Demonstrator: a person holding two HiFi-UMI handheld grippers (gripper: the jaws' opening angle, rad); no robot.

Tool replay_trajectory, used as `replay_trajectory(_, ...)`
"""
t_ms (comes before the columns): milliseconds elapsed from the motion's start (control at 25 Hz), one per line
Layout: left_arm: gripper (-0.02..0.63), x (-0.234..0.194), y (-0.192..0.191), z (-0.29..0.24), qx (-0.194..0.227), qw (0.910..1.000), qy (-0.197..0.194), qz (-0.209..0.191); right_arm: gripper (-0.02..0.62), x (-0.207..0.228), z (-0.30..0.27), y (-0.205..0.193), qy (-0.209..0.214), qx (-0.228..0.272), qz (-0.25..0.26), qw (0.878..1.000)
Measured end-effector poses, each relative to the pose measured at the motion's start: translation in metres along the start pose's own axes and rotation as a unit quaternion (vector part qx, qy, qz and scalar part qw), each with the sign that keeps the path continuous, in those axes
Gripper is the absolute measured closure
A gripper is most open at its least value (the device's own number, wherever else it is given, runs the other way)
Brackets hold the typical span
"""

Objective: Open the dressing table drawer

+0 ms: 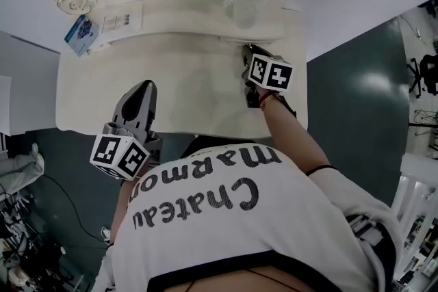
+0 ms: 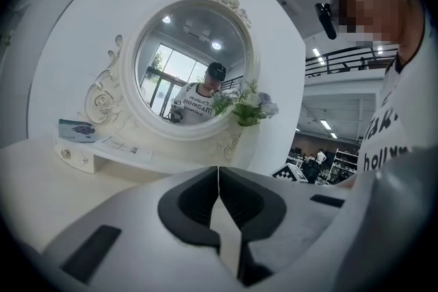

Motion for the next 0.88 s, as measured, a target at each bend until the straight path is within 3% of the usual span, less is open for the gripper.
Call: replay_trajectory(880, 0.582, 0.0, 0.0, 0.035, 0.02, 0.9997, 0.012, -0.001, 0.491, -0.007, 0.015, -0.016, -0.002, 0.0, -0.003, 1.0)
Point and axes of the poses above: the fingertips, and each gripper's own axes: z backward along the fingers, x to its right, y out of its top, the point moved 8 cm from there along z, backward along the fingers, and after that the axes turned 14 degrees about y, right-handed, at the moved point
